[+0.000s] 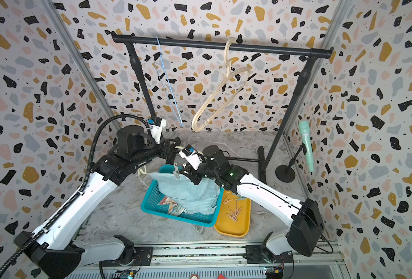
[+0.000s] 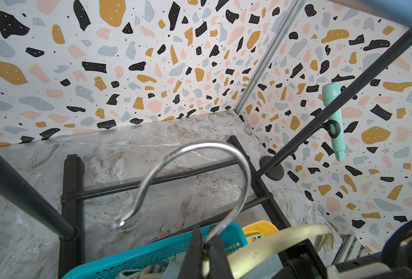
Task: Remove the clothespins securing towels to the hanger
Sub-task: Remove the clothespin from the hanger.
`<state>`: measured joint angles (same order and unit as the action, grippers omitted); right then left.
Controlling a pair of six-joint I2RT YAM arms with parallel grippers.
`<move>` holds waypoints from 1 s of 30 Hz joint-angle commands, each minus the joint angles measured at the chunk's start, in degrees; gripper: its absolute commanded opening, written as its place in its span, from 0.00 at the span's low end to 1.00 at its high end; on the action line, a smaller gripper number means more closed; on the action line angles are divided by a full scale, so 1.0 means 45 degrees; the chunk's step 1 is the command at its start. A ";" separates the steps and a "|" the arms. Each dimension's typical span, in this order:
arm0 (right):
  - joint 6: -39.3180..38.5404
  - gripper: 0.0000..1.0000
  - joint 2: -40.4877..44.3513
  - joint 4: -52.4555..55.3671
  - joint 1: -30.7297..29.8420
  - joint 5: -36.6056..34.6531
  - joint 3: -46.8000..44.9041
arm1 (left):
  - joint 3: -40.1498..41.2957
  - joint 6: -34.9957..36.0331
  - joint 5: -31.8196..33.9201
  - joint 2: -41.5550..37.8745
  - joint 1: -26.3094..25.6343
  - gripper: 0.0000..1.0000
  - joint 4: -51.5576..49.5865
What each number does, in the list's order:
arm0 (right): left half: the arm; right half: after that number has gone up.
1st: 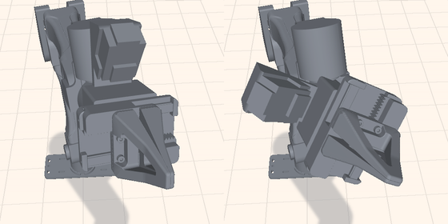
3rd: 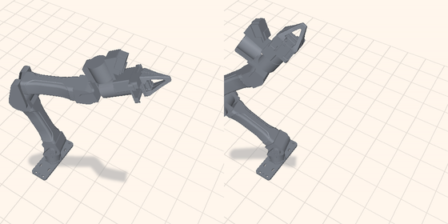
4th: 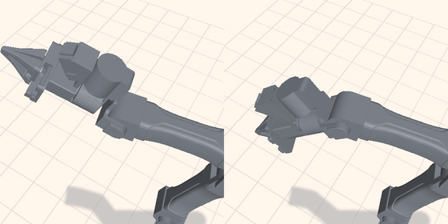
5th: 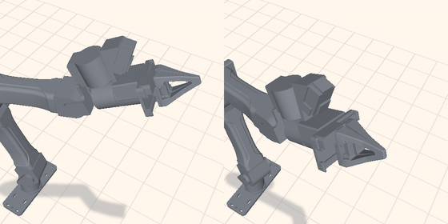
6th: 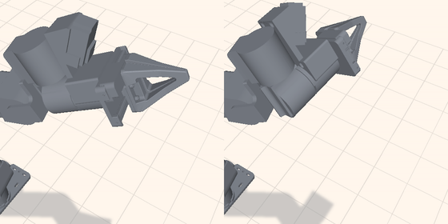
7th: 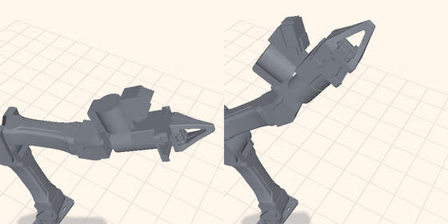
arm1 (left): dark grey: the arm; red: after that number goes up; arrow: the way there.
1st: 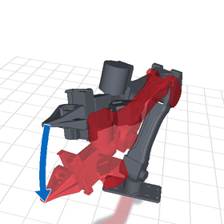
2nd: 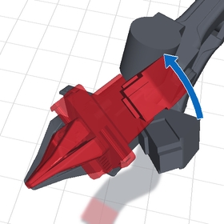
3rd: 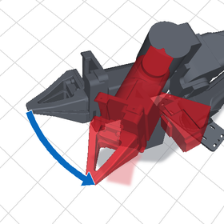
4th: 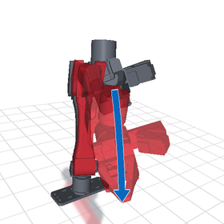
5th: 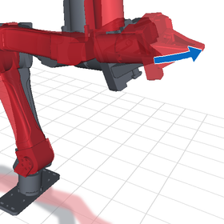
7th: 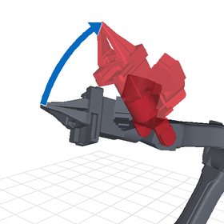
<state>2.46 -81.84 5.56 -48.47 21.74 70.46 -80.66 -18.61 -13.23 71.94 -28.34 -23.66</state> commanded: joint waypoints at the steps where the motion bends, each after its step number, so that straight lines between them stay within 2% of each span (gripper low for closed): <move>1: -0.0009 0.19 0.0258 -0.0041 0.0058 0.0170 0.0175 | -0.0507 0.0061 -0.0254 -0.0108 -0.0052 0.00 0.0689; 7: 0.0096 0.00 0.0262 -0.0220 0.0054 0.0096 0.0091 | -0.0446 0.0034 -0.0218 -0.0138 -0.0052 0.00 0.0715; 30: 0.0547 0.00 0.0472 -0.0946 0.0009 -0.0592 0.0156 | 0.1100 -0.0801 0.0768 -0.0499 -0.0051 0.00 0.2193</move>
<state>4.25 -81.84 2.74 -48.38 19.70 70.46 -75.77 -20.78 -10.66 71.09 -28.34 -19.44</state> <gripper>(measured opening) 0.219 0.059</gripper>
